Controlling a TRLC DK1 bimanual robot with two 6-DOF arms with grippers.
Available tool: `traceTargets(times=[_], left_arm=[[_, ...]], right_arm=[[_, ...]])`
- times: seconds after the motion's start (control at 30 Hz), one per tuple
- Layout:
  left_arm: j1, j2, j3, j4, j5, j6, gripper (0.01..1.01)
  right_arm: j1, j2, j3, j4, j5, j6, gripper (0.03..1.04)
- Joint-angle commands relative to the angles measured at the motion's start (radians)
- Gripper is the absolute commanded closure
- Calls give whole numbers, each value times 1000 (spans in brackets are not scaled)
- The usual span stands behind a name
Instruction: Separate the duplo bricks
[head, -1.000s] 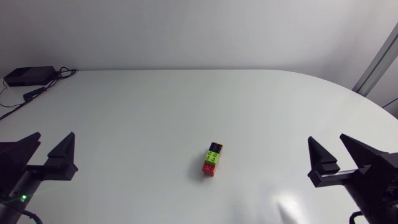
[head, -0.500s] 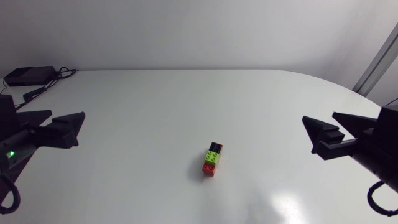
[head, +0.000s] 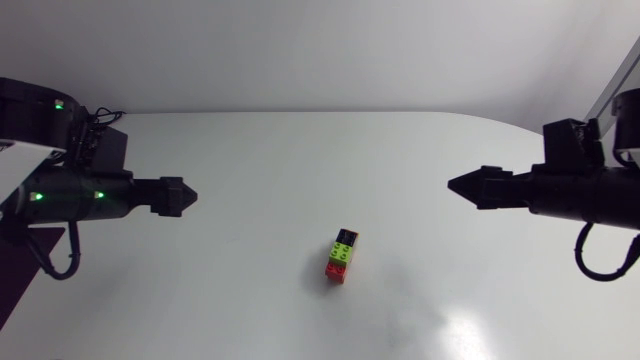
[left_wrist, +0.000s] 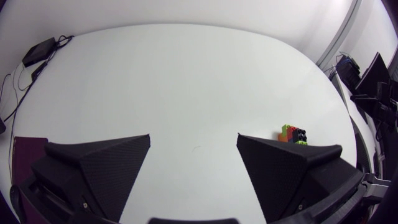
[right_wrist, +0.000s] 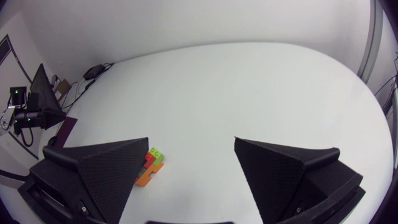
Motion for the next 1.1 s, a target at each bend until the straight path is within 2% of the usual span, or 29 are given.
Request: traceTargets(times=[0.0, 0.07, 0.13, 0.2, 0.23, 0.33, 0.47, 0.57, 0.8, 1.07], left_arm=[[-51, 70, 44, -16, 5, 3, 57], [-100, 99, 63, -25, -11, 6, 57], [-125, 119, 79, -27, -11, 4, 57], [-142, 145, 101, -28, -8, 14, 57], [-152, 157, 112, -30, 7, 61, 59], [-149, 184, 122, -28, 105, 181, 75], [-166, 248, 156, -57, 104, 239, 74], [-185, 263, 155, -65, 104, 284, 74], [-208, 246, 133, -62, 104, 334, 69], [-206, 248, 121, -61, 102, 363, 67]], right_arm=[[-1, 75, 37, -46, -35, 6, 61], [7, 118, 66, -95, -86, -6, 61], [11, 162, 108, -169, -134, -62, 61], [28, 208, 135, -215, -137, -160, 61], [33, 221, 138, -224, -155, -229, 61], [57, 267, 157, -238, -173, -301, 61], [125, 343, 183, -265, -173, -436, 61], [172, 391, 207, -311, -166, -614, 61], [260, 441, 207, -238, -141, -777, 61], [378, 498, 190, -193, -14, -907, 64]])
